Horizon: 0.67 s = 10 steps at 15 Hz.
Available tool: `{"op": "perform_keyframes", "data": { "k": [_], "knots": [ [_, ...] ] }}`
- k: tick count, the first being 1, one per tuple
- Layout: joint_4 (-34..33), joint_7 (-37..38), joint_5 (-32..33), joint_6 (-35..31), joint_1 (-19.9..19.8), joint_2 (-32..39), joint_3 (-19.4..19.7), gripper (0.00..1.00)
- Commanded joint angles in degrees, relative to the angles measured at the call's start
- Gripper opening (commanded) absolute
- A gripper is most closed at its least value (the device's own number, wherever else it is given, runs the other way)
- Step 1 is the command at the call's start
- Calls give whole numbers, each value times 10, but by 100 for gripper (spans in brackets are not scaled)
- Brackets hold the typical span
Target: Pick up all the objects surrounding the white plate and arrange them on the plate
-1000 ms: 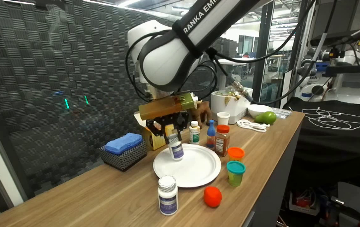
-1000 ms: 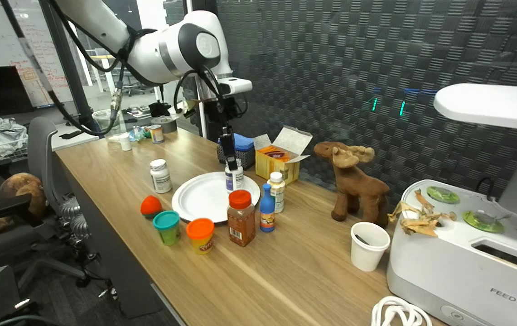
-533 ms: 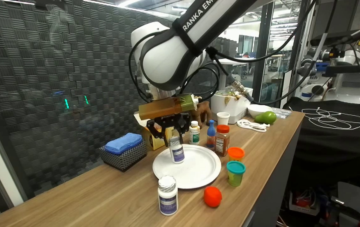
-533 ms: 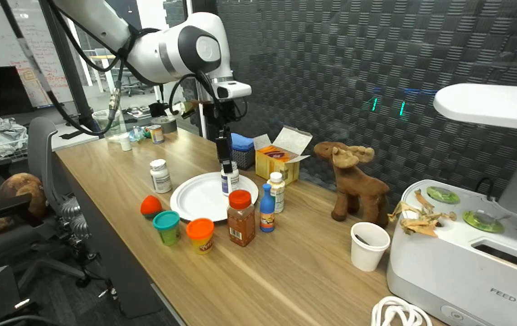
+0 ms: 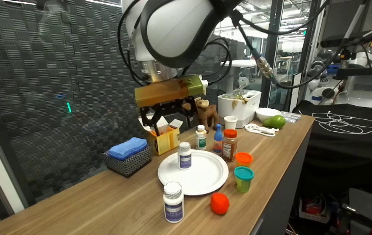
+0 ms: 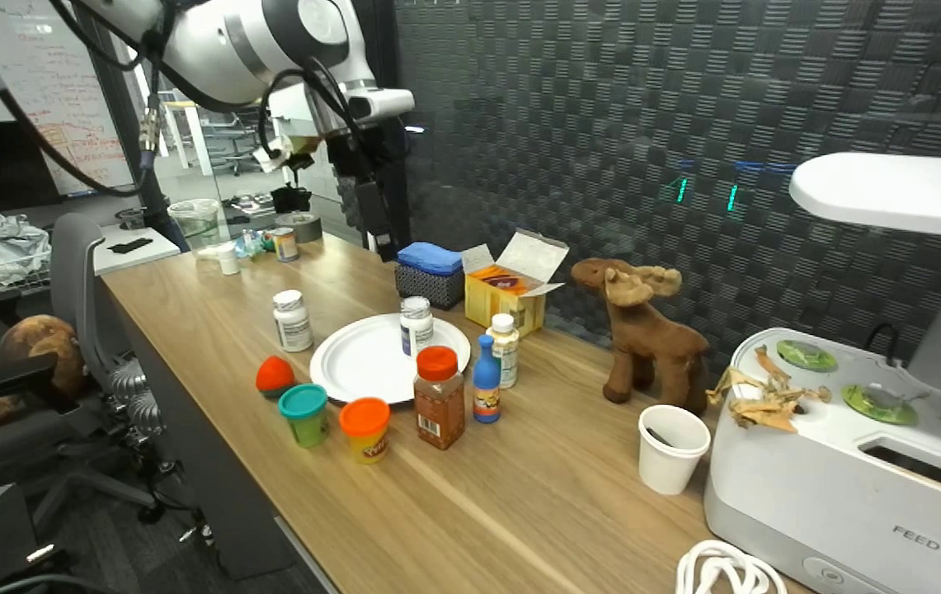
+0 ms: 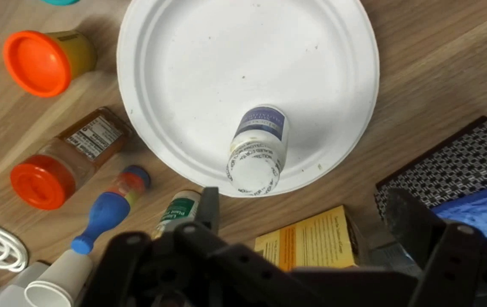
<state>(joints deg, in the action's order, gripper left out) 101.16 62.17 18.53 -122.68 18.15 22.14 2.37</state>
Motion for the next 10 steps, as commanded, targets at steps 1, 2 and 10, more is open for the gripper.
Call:
{"op": "perform_keyframes", "data": {
  "k": [1,2,10],
  "knots": [
    [72,-33,-3,9,0,-84,-40,100],
    [93,-52,-18,-2,-3,-95,-58,100],
    [185,-157,-73,-37,5,-105,-134,100]
  ]
}}
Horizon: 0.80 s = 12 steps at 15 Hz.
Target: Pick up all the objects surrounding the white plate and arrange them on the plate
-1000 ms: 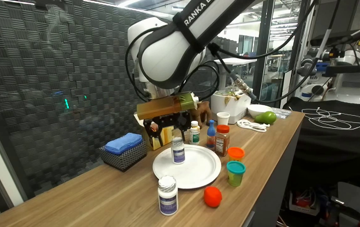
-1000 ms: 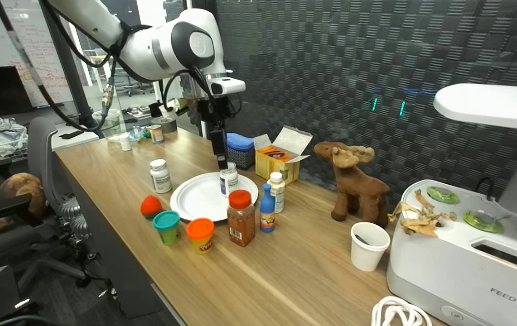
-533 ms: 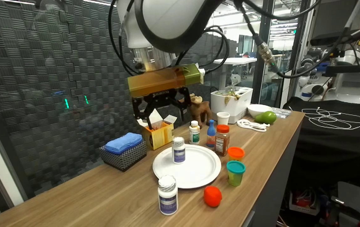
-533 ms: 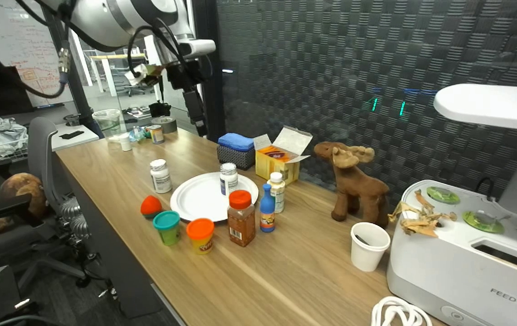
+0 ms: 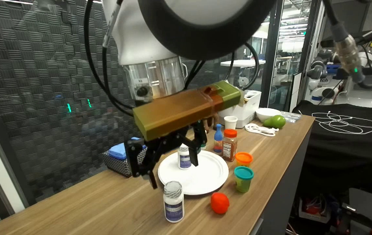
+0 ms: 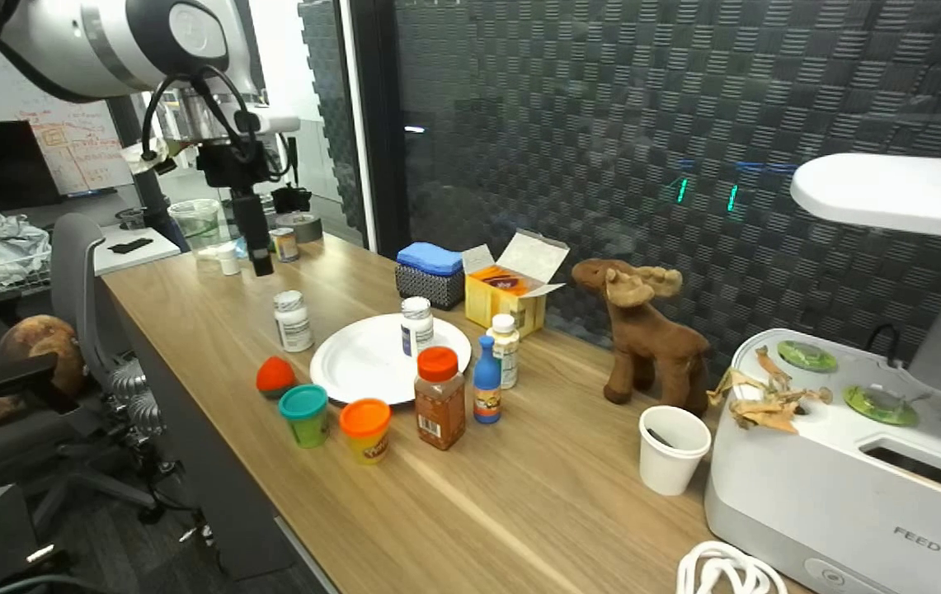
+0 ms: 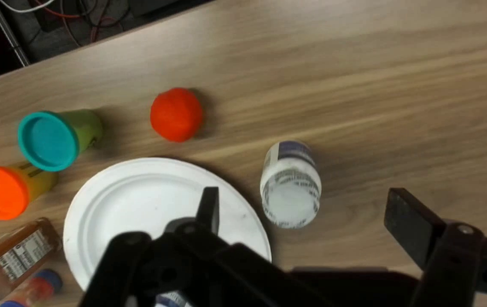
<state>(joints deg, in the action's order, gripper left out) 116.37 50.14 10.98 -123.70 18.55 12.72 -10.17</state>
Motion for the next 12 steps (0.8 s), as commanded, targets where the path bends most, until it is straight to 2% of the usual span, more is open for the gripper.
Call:
{"op": "perform_keyframes", "data": {
  "k": [1,12],
  "knots": [
    [37,-43,8,-33,3,-7,-10,100],
    [2,-84,4,-58,3,52,6,100]
  ]
}}
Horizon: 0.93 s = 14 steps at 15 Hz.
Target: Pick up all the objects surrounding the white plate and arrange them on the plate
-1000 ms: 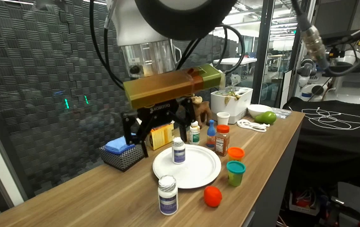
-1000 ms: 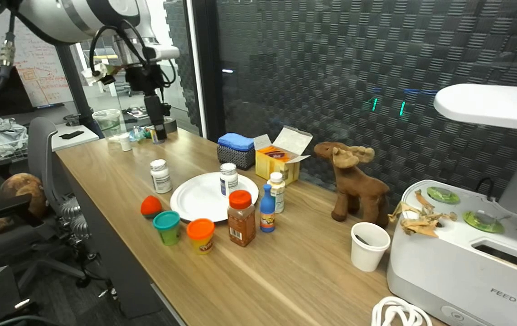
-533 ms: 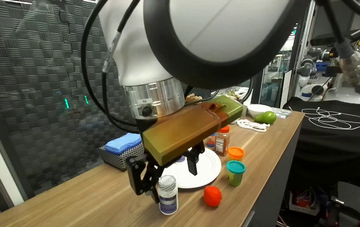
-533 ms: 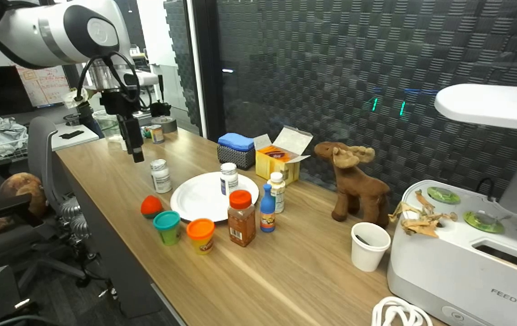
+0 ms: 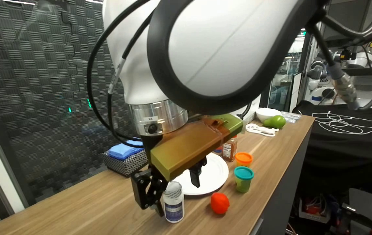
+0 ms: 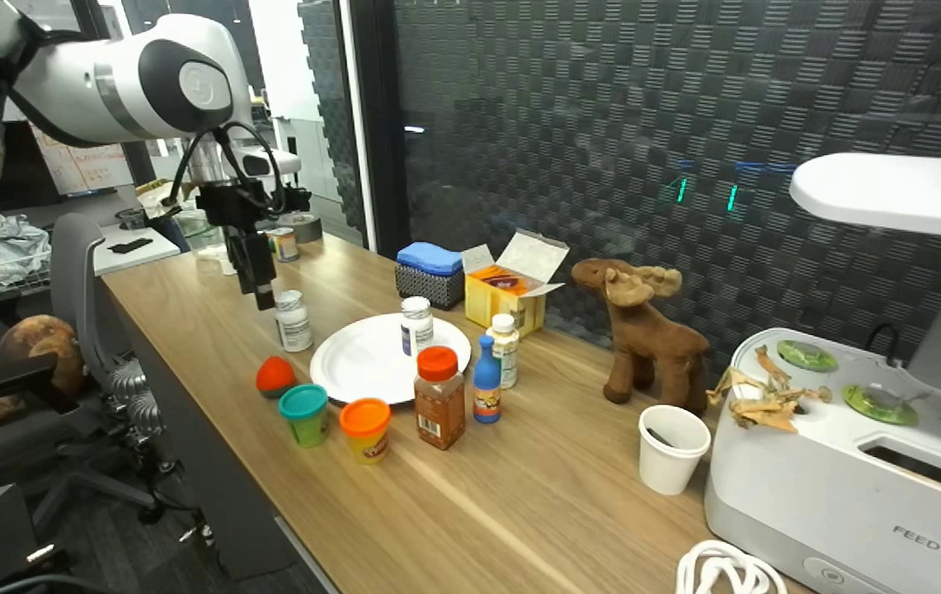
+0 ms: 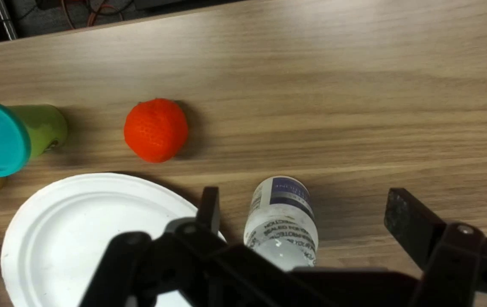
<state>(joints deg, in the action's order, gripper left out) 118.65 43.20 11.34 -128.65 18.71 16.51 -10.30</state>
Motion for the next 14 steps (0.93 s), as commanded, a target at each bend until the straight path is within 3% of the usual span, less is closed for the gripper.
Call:
{"op": "perform_keyframes", "data": {
  "k": [1,5,6,14],
  "knots": [
    [-25,-16,-2,-10,1,19,9,100],
    [-50,-14,-2,-16,2,38,19,100],
    [-55,-13,-3,-15,3,41,21,80],
    [-53,0,5,-7,8,33,33,22]
  ]
}}
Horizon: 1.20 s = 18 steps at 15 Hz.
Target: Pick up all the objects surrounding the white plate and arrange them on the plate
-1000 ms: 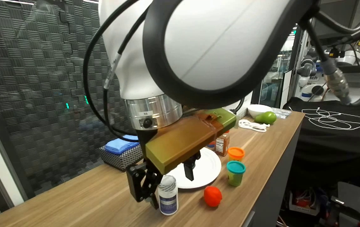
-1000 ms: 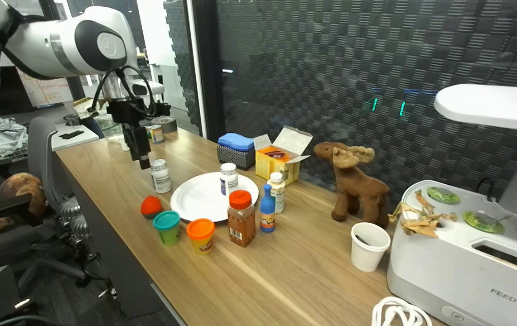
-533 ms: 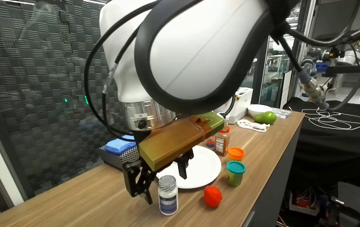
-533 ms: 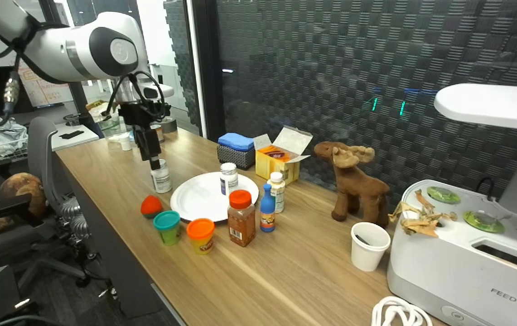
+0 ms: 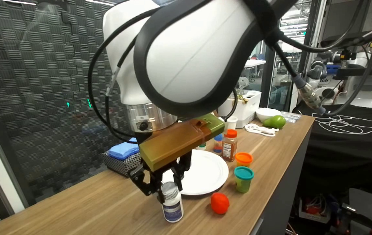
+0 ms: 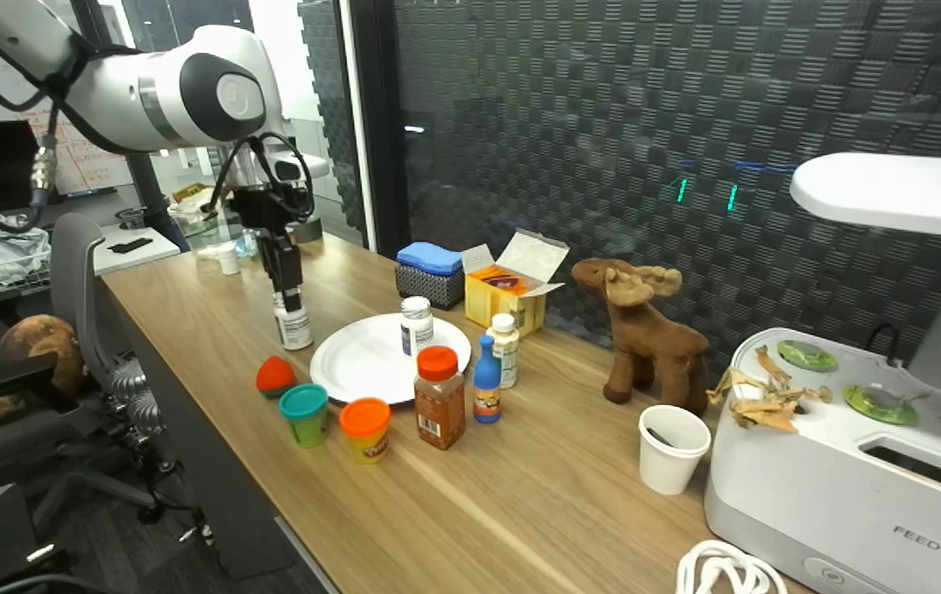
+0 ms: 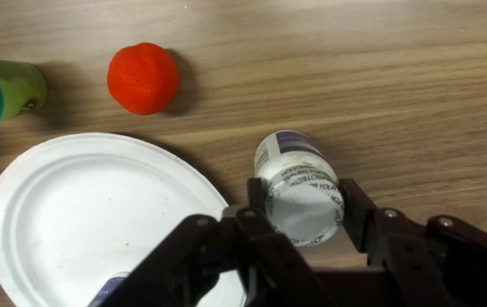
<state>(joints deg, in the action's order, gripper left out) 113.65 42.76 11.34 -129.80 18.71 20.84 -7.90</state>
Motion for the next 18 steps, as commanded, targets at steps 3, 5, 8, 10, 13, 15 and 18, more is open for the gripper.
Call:
{"op": "perform_keyframes", "data": {
  "k": [3,5,8,10,13,15,18],
  "knots": [
    [-13,6,-3,19,7,-20,7,20],
    [-33,4,-14,32,3,-20,6,20],
    [-77,24,-11,56,0,-6,18,20],
    [-99,53,13,56,3,4,35,20],
    [-122,86,38,57,2,20,56,20],
    [-132,97,40,62,-3,32,64,20],
    [-138,105,24,75,-12,48,69,20]
  ]
}}
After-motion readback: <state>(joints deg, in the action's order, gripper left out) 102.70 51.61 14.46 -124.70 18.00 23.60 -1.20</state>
